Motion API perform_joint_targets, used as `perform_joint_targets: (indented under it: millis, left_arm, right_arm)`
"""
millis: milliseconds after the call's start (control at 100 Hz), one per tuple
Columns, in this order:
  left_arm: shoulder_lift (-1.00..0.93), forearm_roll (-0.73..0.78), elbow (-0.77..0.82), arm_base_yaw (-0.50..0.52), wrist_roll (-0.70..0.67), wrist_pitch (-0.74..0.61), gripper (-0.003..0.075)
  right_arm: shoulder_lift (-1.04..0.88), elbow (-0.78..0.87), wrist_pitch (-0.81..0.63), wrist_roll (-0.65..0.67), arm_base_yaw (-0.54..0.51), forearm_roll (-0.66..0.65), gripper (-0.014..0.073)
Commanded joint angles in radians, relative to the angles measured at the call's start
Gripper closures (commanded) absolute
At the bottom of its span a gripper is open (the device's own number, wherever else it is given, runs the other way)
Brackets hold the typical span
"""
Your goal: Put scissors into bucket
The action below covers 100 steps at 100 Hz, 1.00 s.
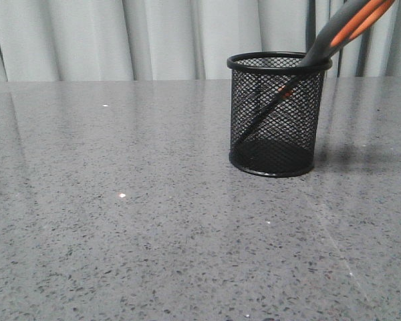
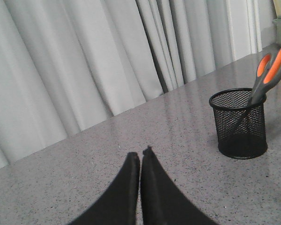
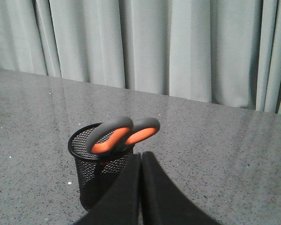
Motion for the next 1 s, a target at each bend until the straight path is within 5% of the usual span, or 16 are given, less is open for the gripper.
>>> perform_joint_targets:
  millis: [0,390,770,990]
  left_arm:
    - [0.009,-0.01,-0.026,0.0,-0.011,-0.079,0.074]
    - [0.009,0.01,0.017,0.014,-0.011,-0.188,0.074]
    - [-0.023,0.004,0.281,0.444,-0.219,-0.3,0.074]
    - [-0.158,-0.04,0.353,0.54,-0.221,-0.23,0.074]
  right_arm:
    - [0.006,-0.024,-0.088,-0.009,-0.001,-0.01,0.0649]
    - [0.006,-0.024,-0.088,-0.009,-0.001,-0.01,0.0649]
    - [0.006,-0.024,-0.088,-0.009,-0.001,-0.01,0.0649]
    - [0.006,-0.024,-0.088,-0.009,-0.001,-0.01,0.0649]
